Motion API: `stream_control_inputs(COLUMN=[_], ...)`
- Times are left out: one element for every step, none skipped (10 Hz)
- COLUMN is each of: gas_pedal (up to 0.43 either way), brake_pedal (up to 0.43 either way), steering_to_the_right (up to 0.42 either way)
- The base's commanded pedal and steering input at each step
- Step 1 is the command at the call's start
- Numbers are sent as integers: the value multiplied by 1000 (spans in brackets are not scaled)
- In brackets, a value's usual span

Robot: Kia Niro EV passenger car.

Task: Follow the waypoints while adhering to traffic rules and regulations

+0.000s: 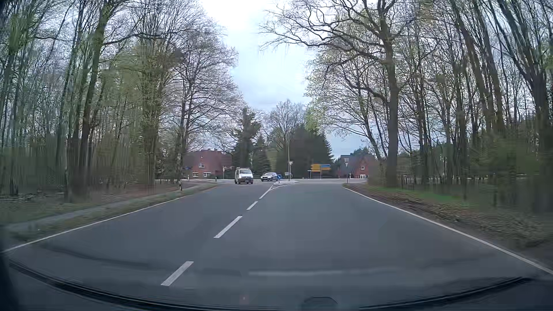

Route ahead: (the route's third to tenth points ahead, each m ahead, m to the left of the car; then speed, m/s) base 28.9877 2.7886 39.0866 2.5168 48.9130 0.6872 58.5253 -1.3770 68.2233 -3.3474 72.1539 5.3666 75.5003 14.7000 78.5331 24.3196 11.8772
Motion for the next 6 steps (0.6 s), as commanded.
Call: stream_control_inputs(gas_pedal=[79,67,59,47,47,47], brake_pedal=[0,0,0,0,0,0], steering_to_the_right=[2,2,2,2,2,2])
